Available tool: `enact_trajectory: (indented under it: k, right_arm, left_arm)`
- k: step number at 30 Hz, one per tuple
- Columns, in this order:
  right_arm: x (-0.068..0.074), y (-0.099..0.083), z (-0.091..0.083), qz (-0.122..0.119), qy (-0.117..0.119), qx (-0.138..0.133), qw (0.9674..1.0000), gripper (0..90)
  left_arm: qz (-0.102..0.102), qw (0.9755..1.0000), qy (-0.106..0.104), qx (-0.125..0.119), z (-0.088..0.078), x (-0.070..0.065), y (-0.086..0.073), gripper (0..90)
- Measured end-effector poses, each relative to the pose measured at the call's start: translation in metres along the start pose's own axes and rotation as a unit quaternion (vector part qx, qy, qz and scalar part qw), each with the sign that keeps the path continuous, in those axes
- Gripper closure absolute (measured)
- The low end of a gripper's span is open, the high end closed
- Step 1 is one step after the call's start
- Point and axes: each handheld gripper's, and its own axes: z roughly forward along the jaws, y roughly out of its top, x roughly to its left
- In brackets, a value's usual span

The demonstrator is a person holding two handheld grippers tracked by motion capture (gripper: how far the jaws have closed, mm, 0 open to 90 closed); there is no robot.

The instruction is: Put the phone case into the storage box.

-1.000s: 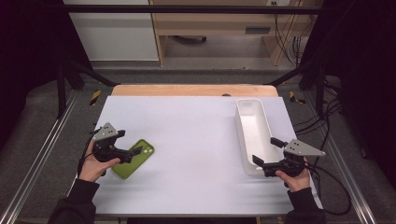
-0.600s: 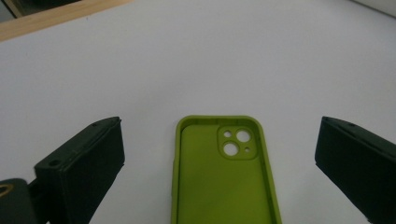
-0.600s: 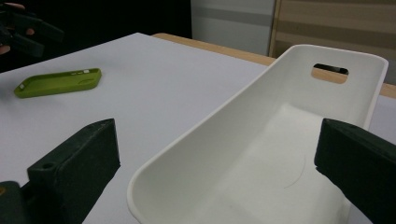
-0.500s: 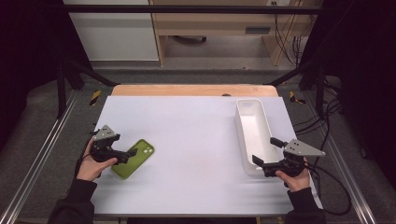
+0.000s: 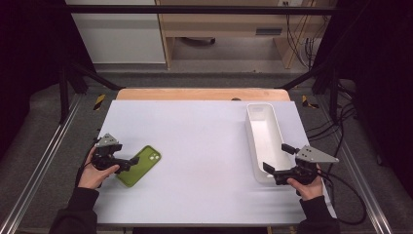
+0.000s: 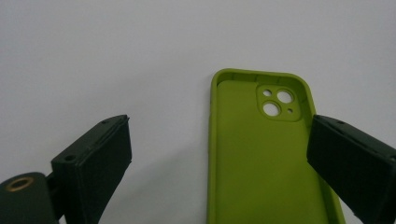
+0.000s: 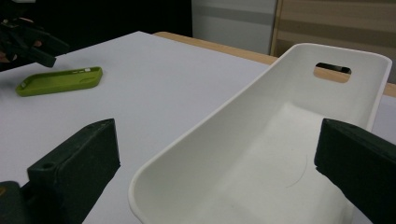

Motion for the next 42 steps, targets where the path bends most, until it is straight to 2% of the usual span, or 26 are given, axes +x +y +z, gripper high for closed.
enact_trajectory:
  k: [7, 10, 18, 20, 21, 22, 25, 34, 42]
  right_arm:
    - [0.0003, 0.0, 0.0002, 0.0, 0.0, 0.002, 1.0, 0.6]
    - [0.0003, 0.0, 0.0003, 0.0, 0.0, 0.002, 1.0, 0.6]
    - [0.0003, 0.0001, 0.0002, 0.0, 0.0, 0.002, 1.0, 0.6]
    - [0.0003, 0.0001, 0.0001, 0.0, 0.0, 0.001, 1.0, 0.6]
    - [0.0004, 0.0001, 0.0001, 0.0, 0.0, 0.001, 1.0, 0.6]
    - [0.0003, 0.0001, 0.0001, -0.001, 0.0, 0.001, 1.0, 0.6]
    - [0.0004, 0.0001, 0.0002, 0.0, 0.001, 0.002, 1.0, 0.6]
    - [0.0004, 0.0002, 0.0002, 0.0, 0.001, 0.002, 1.0, 0.6]
    - [0.0003, 0.0003, 0.0001, -0.001, 0.001, 0.001, 1.0, 0.6]
  left_arm:
    - [0.003, 0.9998, 0.012, 0.016, 0.0047, -0.0002, -0.0036, 13.1]
    - [0.005, 0.9998, 0.009, 0.017, 0.0052, -0.0006, -0.0039, 16.6]
    - [0.009, 0.999, 0.017, 0.04, 0.0071, -0.001, -0.0053, 29.7]
    - [0.01, 0.9989, 0.017, 0.041, 0.0073, -0.0013, -0.0053, 31.5]
    - [0.011, 0.9989, 0.017, 0.042, 0.0075, -0.0017, -0.0053, 36.0]
    - [0.012, 0.9989, 0.016, 0.043, 0.0075, -0.0019, -0.0052, 36.0]
    - [0.013, 0.9986, 0.018, 0.049, 0.0075, -0.0015, -0.0054, 43.6]
    - [0.005, 0.9975, 0.013, 0.07, 0.0083, -0.0001, -0.0063, 56.5]
    - [0.001, 0.9974, 0.006, 0.071, 0.0074, 0.0, -0.0059, 69.5]
